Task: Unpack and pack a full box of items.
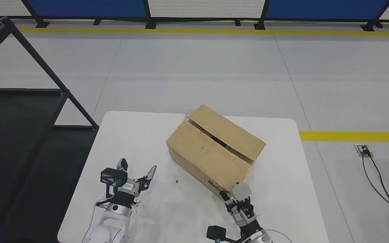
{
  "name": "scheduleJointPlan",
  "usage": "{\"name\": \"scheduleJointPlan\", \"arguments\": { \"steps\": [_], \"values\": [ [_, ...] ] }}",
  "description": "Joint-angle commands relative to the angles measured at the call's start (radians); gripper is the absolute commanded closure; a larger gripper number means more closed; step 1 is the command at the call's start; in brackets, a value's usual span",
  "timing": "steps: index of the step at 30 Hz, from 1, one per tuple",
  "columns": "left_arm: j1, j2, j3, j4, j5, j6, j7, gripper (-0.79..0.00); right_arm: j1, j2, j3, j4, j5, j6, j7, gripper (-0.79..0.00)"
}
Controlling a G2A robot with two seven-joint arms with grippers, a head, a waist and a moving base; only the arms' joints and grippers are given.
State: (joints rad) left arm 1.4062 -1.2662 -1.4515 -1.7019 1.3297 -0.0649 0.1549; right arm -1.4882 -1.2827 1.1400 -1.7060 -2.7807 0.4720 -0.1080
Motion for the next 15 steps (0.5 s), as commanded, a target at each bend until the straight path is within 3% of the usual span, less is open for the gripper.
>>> {"name": "scheduleJointPlan", "arguments": {
  "steps": [1,10,15],
  "values": [
    [-0.001,0.000,-0.005,0.000,-0.002,0.000,-0.001,-0.785,-0.007,0.001,0.016,-0.005,0.014,0.007,-0.004,-0.785],
    [-0.001,0.001,-0.024,0.000,-0.009,0.003,-0.003,-0.785,-0.033,0.007,0.082,-0.014,0.119,0.009,-0.040,-0.785],
    [0.004,0.001,-0.033,0.002,-0.008,0.002,-0.002,-0.785,-0.048,0.021,0.143,-0.039,0.370,-0.106,-0.248,-0.785]
  ]
}}
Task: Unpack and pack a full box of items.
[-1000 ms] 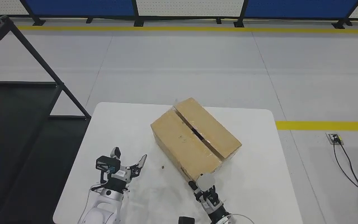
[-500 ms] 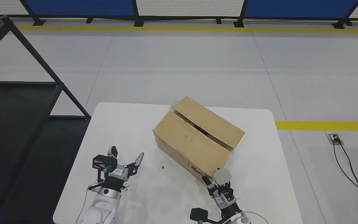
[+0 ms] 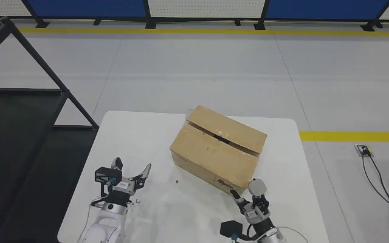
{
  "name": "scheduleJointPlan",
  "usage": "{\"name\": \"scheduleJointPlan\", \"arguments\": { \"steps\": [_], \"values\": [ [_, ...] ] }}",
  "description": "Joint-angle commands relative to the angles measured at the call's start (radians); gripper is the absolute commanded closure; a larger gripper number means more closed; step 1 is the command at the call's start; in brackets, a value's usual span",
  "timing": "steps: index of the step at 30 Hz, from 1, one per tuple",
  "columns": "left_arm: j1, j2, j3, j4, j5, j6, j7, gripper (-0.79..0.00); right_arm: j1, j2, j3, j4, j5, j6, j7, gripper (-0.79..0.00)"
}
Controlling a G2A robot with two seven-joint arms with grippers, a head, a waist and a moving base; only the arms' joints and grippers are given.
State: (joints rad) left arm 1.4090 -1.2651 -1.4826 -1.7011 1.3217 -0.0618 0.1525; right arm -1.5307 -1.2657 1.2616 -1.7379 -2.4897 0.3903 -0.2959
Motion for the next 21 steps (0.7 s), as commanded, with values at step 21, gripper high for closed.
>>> {"name": "scheduleJointPlan", "arguments": {
  "steps": [21],
  "values": [
    [0.009,0.001,-0.012,-0.011,0.004,-0.005,-0.004,-0.785,0.048,0.006,0.141,-0.088,0.760,-0.359,-0.117,-0.785]
  ]
}}
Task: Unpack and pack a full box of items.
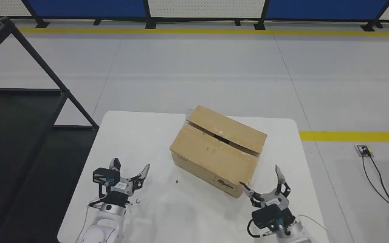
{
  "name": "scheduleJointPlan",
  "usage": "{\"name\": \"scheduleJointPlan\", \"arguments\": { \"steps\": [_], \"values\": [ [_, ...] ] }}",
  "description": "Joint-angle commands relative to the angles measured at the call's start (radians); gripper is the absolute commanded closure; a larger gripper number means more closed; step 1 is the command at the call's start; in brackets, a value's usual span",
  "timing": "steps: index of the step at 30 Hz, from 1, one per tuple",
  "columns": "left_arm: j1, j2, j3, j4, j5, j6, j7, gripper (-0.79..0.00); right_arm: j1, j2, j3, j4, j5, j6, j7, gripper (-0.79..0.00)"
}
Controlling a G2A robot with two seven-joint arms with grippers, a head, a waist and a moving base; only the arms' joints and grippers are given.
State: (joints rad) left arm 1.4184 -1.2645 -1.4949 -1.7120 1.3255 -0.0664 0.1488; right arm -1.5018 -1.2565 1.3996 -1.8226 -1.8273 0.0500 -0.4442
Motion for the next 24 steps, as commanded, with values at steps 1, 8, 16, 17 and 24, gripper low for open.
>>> {"name": "scheduleJointPlan", "arguments": {
  "steps": [1,8,16,17,24],
  "values": [
    [0.000,0.000,0.000,0.000,0.000,0.000,0.000,-0.785,0.036,-0.005,0.011,-0.002,0.161,-0.042,0.056,-0.785],
    [0.000,0.000,0.000,0.000,0.000,0.000,0.000,-0.785,0.214,-0.010,0.099,0.112,0.708,-0.284,0.299,-0.785],
    [0.000,0.000,0.000,0.000,0.000,0.000,0.000,-0.785,0.349,-0.011,0.140,0.275,1.047,-0.360,0.517,-0.785],
    [0.000,0.000,0.000,0.000,0.000,0.000,0.000,-0.785,0.349,-0.011,0.140,0.275,1.047,-0.360,0.517,-0.785],
    [0.000,0.000,0.000,0.000,0.000,0.000,0.000,-0.785,0.349,-0.012,0.126,0.276,1.058,-0.344,0.538,-0.785]
  ]
}}
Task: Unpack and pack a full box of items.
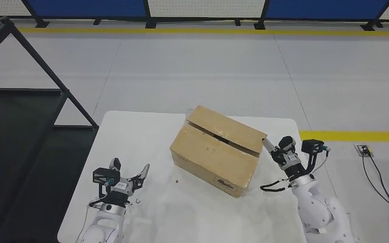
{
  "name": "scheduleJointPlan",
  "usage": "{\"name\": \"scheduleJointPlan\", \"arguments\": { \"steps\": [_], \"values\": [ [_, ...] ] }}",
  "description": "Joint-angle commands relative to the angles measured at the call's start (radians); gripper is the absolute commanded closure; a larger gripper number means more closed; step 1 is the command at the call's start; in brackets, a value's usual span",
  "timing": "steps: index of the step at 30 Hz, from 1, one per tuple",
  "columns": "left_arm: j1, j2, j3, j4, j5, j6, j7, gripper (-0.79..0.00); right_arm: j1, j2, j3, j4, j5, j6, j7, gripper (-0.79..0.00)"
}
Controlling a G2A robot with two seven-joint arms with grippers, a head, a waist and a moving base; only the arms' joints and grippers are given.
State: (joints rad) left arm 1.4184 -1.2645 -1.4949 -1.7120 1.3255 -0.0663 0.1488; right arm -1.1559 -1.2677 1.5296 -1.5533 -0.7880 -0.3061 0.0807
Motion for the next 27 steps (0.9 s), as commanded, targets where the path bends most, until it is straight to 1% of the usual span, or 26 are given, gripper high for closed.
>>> {"name": "scheduleJointPlan", "arguments": {
  "steps": [1,5,8,11,14,19,23,27],
  "values": [
    [0.000,0.000,0.000,0.000,0.000,0.000,0.000,-0.785,0.014,-0.004,-0.005,0.022,0.069,0.038,0.033,-0.785],
    [0.002,-0.001,-0.005,-0.010,-0.016,0.011,0.005,-0.785,0.089,-0.007,0.005,0.117,0.284,0.072,0.171,-0.785],
    [0.002,-0.002,-0.010,-0.009,-0.023,0.021,0.008,-0.785,0.156,-0.004,0.031,0.218,0.426,0.062,0.286,-0.785],
    [0.003,-0.002,-0.014,-0.007,-0.025,0.022,0.009,-0.785,0.217,0.001,0.057,0.324,0.544,0.028,0.386,-0.785],
    [0.005,-0.003,-0.016,-0.006,-0.026,0.024,0.010,-0.785,0.268,0.006,0.063,0.414,0.608,-0.004,0.454,-0.785],
    [0.012,-0.003,-0.024,-0.001,-0.023,0.033,0.008,-0.785,0.337,0.006,0.048,0.529,0.659,-0.032,0.491,-0.785],
    [0.023,-0.002,-0.042,0.010,-0.034,0.041,0.010,-0.785,0.374,0.007,0.036,0.593,0.738,-0.082,0.571,-0.785],
    [0.032,-0.002,-0.058,0.014,-0.042,0.043,0.015,-0.785,0.402,0.007,0.016,0.630,0.779,-0.115,0.627,-0.785]
  ]
}}
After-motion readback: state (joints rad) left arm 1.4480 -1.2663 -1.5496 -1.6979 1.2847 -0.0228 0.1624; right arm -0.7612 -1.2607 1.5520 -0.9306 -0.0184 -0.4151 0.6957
